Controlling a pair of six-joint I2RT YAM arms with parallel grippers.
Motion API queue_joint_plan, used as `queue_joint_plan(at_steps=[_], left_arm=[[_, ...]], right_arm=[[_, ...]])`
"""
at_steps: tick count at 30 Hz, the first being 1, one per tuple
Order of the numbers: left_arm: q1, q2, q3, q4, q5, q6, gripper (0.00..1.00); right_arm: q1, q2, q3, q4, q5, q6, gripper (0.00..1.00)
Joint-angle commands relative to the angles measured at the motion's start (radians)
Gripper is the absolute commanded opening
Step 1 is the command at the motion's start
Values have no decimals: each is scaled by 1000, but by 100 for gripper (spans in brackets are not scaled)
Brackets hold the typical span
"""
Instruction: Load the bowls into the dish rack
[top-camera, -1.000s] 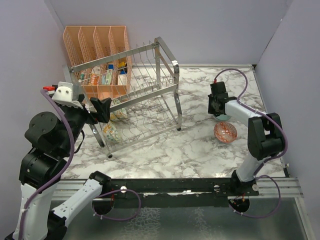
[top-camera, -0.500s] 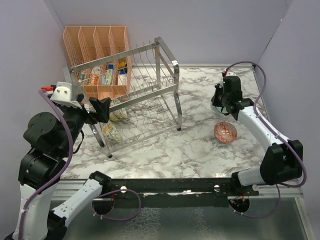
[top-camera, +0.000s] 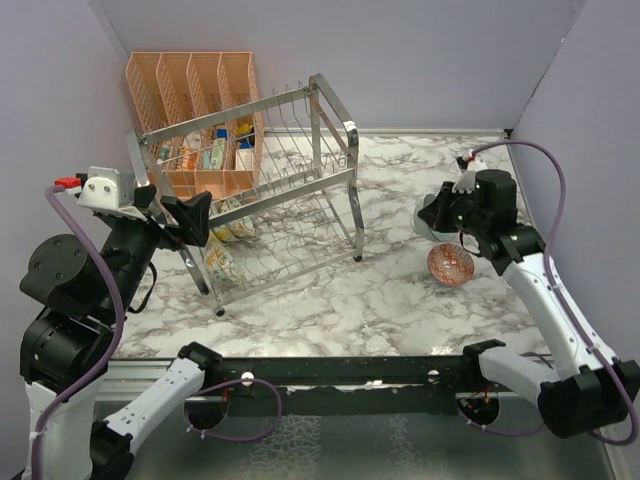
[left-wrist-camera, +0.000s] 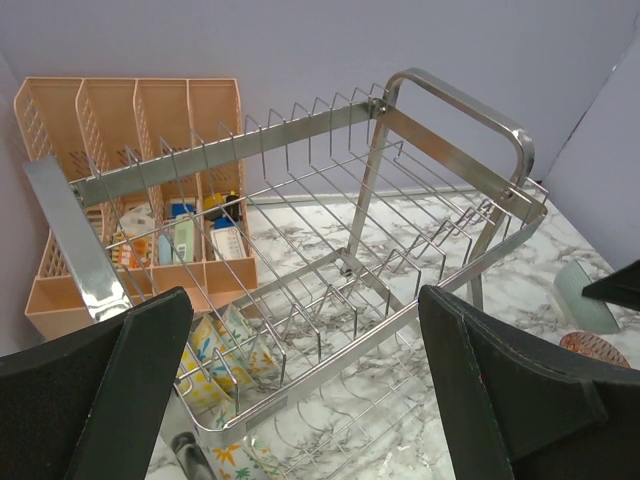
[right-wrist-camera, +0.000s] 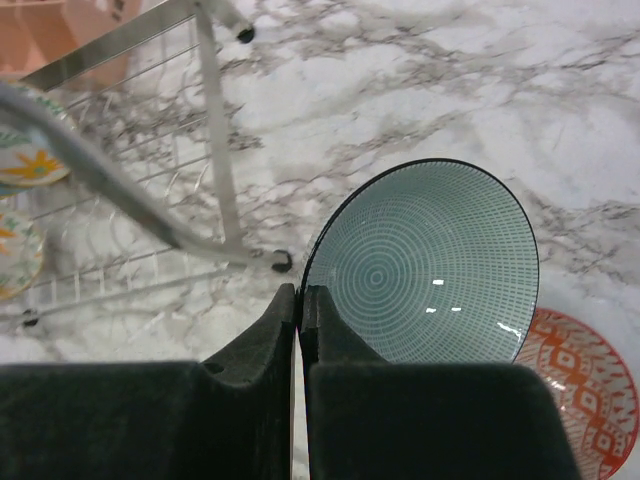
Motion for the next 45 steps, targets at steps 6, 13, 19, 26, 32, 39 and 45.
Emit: queue_joint_plan(at_steps=[6, 13, 19, 26, 32, 39, 45], left_arm=[[-4, 5, 4, 16, -4, -27, 99], [-4, 33, -20, 44, -3, -44, 99], [-4, 49, -17, 45, -11, -48, 99], [-4, 54, 31, -2, -12, -34, 99], [-4, 43, 89, -49, -21, -19, 99], [-4, 30, 126, -75, -34, 2, 99], [-5, 28, 143, -77, -34, 15, 99]], right_arm=[[161, -293, -162, -132, -321, 48, 1], [544, -324, -257, -29, -223, 219, 1], [876, -138, -258, 192, -93, 298, 1], [930, 186, -126, 505, -329, 295, 1], [928, 406, 50, 582, -452, 311, 1], [886, 549, 124, 724, -490, 408, 1], [808, 641, 113, 957, -629, 546, 1]])
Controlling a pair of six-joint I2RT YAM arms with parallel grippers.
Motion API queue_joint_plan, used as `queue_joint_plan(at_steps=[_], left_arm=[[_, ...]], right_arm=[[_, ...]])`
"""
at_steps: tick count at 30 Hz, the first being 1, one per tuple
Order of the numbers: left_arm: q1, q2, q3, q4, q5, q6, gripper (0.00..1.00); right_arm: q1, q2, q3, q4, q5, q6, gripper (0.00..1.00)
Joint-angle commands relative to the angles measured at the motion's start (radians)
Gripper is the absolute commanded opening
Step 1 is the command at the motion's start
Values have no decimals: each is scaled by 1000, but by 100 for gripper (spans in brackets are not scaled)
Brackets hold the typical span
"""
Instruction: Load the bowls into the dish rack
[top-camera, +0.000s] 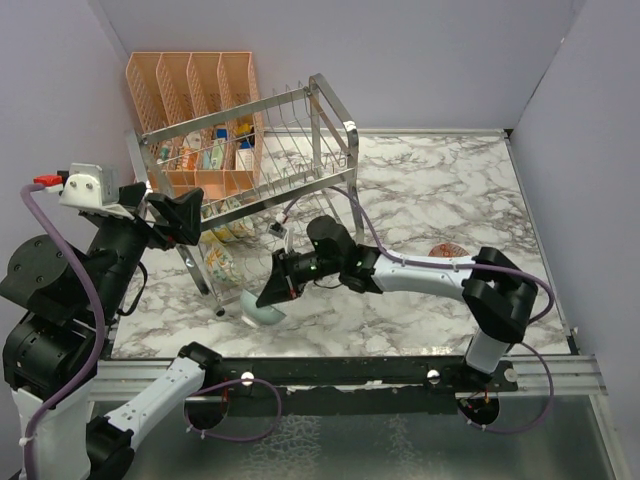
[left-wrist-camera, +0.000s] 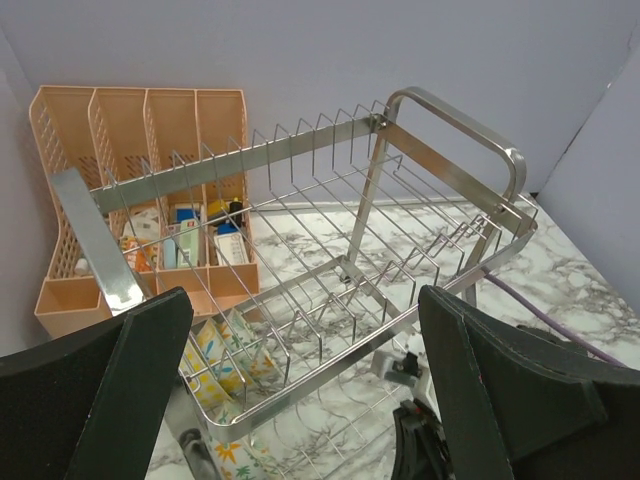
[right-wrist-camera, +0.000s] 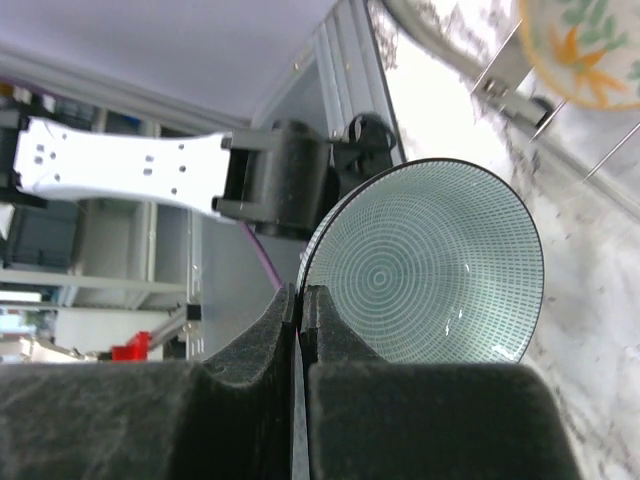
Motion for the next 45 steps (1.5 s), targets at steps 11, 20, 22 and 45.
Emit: queue_joint_plan(at_steps=[11, 20, 22, 45], left_arm=[[-7, -3, 22, -6, -27, 34, 99], [-8, 8, 20, -4, -29, 36, 99], [-8, 9, 23, -4, -29, 38, 99], [-14, -1, 8, -8, -43, 48, 99]], right_arm=[[-130, 167, 76, 446, -249, 266, 1], [-192, 260, 116, 629, -251, 398, 1], [-201, 280, 131, 648, -235, 402, 1], [-262, 458, 184, 849, -26, 525, 1]])
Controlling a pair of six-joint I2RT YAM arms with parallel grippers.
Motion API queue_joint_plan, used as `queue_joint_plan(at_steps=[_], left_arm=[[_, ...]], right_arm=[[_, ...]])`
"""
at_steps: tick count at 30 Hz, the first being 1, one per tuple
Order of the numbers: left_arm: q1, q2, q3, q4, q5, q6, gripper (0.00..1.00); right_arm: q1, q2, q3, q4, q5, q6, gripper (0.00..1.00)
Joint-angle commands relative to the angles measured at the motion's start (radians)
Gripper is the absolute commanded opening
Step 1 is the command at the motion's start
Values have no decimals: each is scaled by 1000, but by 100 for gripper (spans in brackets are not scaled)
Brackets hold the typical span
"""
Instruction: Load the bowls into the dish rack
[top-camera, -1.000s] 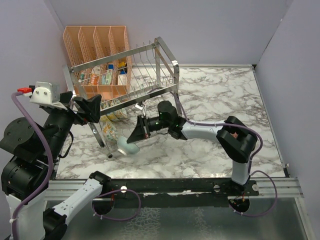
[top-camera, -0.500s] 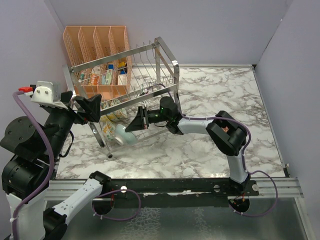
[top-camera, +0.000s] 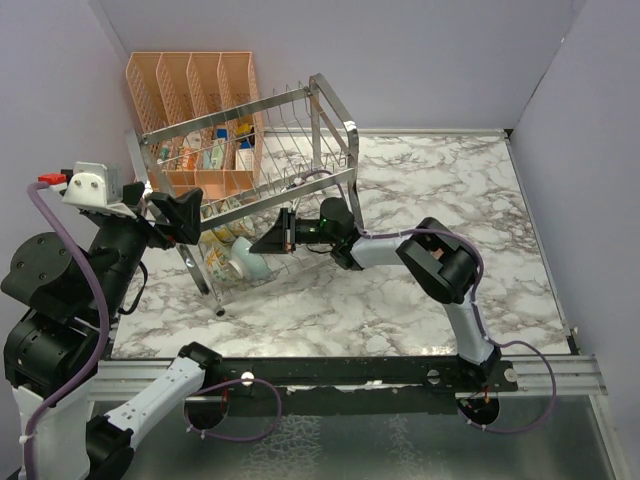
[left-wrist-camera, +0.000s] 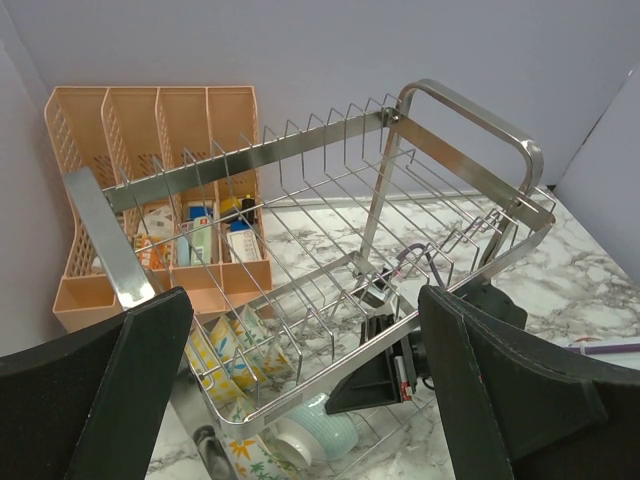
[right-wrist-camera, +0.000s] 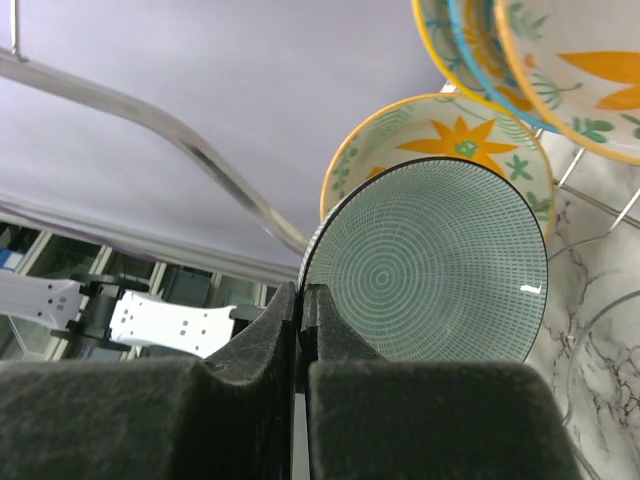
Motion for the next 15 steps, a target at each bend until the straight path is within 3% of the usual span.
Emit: queue_joint_plan(at_steps=[1, 15], left_arm=[[-8, -5, 5, 4, -22, 14, 99], [-14, -7, 10, 2, -27, 17, 99]], right_arm=[[-20, 37, 60, 136, 62, 61, 1], [-20, 134, 92, 240, 102, 209, 1]])
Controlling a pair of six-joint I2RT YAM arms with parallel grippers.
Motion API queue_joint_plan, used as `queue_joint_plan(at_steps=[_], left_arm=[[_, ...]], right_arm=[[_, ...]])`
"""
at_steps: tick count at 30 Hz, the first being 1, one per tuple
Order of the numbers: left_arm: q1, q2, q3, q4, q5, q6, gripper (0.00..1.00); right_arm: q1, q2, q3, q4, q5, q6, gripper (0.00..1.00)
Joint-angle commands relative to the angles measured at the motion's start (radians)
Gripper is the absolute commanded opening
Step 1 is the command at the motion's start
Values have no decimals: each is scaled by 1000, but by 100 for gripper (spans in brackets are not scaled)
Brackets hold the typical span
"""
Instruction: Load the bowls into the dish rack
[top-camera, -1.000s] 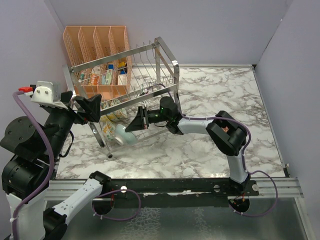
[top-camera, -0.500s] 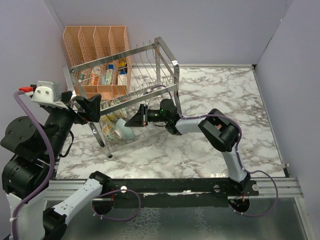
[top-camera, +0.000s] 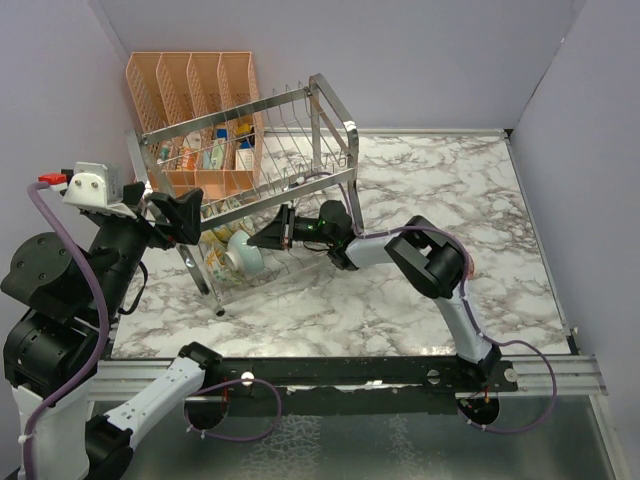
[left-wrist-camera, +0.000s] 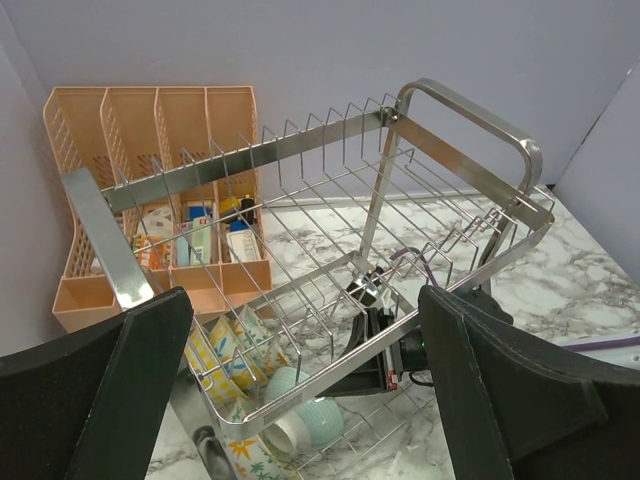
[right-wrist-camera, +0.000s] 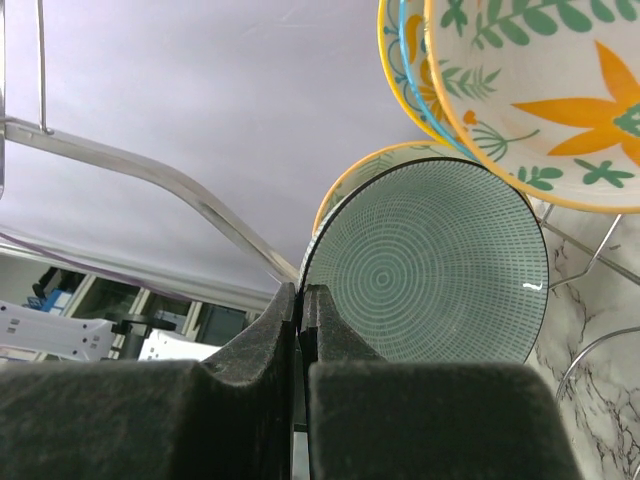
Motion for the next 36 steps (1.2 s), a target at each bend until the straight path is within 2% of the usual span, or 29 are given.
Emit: queue_joint_plan(at_steps=[1, 10, 17, 25, 32, 34, 36], left_arm=[[-9, -7, 8, 3, -25, 16, 99], [-10, -8, -3, 6, -31, 20, 99], [-10, -8, -9, 6, -33, 20, 99], [-10, -9, -19, 13, -30, 13, 99], [-10, -8, -29, 16, -27, 13, 99], [-10, -8, -26, 15, -29, 15, 99], [-10, -10, -23, 12, -34, 18, 99]], right_arm=[[-12, 40, 46, 132, 40, 89, 1], [2, 102, 93, 194, 16, 168, 1], [16, 103, 43, 216, 16, 258, 1], [16, 70, -37, 130, 26, 234, 1], [17, 112, -28, 172, 25, 269, 1], [17, 100, -20, 129, 23, 229, 4], [17, 89, -16, 102, 15, 196, 12]])
